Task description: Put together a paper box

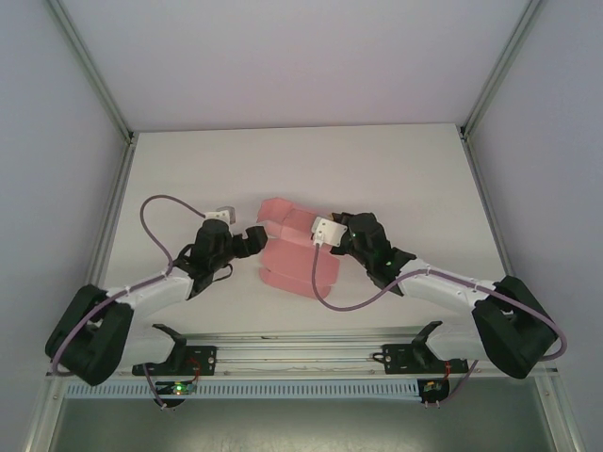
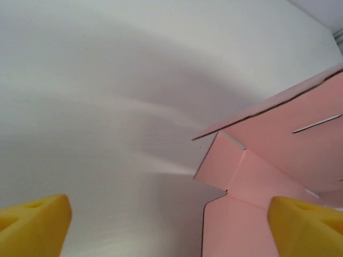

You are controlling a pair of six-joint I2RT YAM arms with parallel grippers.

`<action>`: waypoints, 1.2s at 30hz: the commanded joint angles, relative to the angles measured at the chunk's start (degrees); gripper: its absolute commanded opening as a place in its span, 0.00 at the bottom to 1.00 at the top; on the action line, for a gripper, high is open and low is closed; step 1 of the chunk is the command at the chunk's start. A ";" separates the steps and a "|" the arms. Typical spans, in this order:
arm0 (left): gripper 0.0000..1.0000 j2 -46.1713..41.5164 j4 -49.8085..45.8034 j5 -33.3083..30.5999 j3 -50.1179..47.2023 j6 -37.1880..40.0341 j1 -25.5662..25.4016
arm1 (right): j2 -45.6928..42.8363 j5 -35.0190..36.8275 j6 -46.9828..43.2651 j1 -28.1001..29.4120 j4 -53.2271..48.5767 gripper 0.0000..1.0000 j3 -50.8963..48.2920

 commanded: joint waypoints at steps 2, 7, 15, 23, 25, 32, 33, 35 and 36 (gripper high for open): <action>0.85 4.43 9.14 4.50 1.64 0.53 0.62 | -0.94 -3.67 3.15 -0.88 -1.17 0.00 1.56; 0.70 10.75 15.46 6.11 3.13 0.14 0.62 | -0.92 -5.93 4.58 -1.67 -1.40 0.00 1.71; 0.50 18.96 24.34 12.29 4.63 -1.27 0.63 | -1.09 -5.74 5.26 -2.62 -2.44 0.00 1.99; 0.39 19.32 26.77 12.98 3.23 -2.41 0.26 | -1.03 -5.04 6.59 -2.82 -3.04 0.00 2.23; 0.35 19.12 27.08 14.07 3.23 -2.32 0.04 | -0.79 -4.48 7.03 -2.82 -3.28 0.00 2.61; 0.36 15.04 22.89 11.51 2.30 -1.22 -2.38 | -0.31 -2.52 8.64 -3.07 -3.56 0.00 3.32; 0.36 14.30 21.98 11.23 2.37 -0.73 -2.78 | -0.22 -2.28 8.77 -3.11 -3.67 0.00 3.47; 0.35 13.03 20.29 9.31 2.26 -0.24 -3.55 | -0.17 -1.99 9.03 -3.08 -4.03 0.00 3.64; 0.33 12.49 19.40 8.80 2.25 0.45 -3.99 | -0.13 -2.16 9.03 -3.16 -4.20 0.00 3.66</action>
